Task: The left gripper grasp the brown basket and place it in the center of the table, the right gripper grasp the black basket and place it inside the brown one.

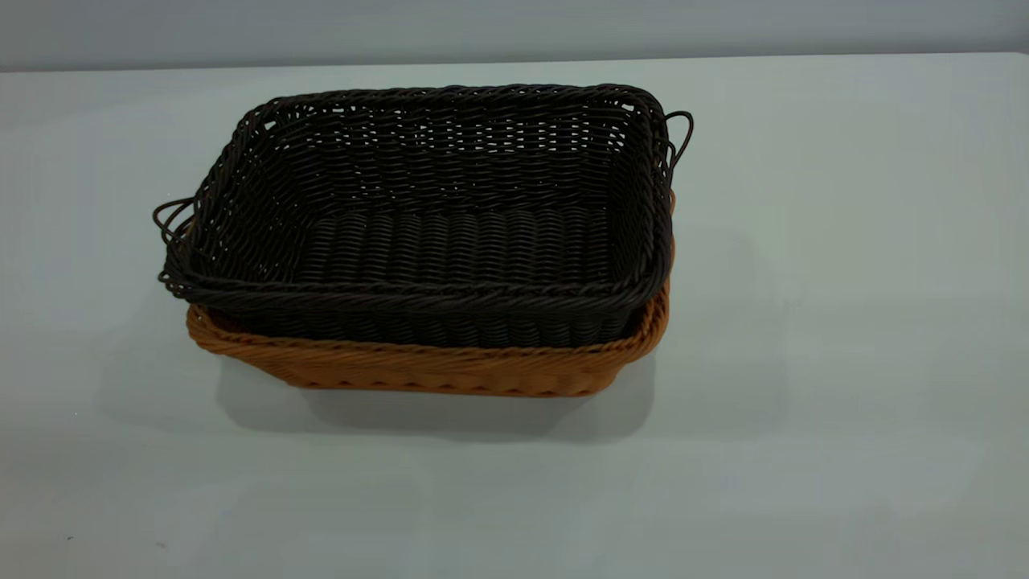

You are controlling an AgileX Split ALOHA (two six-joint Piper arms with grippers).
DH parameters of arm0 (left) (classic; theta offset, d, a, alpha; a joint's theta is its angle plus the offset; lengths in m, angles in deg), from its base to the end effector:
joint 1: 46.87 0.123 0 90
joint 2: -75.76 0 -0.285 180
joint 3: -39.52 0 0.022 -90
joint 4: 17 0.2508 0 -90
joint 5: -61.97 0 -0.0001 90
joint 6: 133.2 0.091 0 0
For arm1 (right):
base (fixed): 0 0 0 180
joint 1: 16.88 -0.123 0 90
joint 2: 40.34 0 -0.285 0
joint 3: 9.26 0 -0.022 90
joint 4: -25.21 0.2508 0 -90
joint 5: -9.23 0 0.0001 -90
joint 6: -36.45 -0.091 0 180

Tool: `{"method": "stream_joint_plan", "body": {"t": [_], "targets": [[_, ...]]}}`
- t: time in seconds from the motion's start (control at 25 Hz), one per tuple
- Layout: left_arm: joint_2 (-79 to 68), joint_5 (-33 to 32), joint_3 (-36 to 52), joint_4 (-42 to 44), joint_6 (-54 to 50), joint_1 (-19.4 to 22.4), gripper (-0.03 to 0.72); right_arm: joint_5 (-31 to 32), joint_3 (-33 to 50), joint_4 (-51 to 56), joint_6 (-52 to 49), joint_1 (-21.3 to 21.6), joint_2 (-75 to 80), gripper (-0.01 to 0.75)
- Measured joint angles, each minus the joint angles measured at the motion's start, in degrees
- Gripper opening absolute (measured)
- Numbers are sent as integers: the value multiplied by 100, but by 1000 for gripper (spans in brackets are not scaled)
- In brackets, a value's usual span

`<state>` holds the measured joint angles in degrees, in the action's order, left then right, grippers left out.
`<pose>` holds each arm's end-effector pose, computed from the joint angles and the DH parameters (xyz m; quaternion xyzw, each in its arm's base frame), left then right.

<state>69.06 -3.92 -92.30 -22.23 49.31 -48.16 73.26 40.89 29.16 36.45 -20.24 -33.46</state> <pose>-0.0128 -0.0073 0.2722 0.0332 0.8678 -0.0402 0.4941 -0.0070 0.0052 0.2652 -0.0276 0.8697 0.0488 0.4905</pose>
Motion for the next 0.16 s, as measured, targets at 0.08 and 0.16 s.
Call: {"method": "stream_joint_plan", "body": {"t": [0.08, 0.16], "targets": [[0, 0, 0, 0, 0, 0, 403, 0, 0, 0, 0, 0, 0, 509], [0, -11, 0, 0, 0, 0, 403, 0, 0, 0, 0, 0, 0, 509]]}}
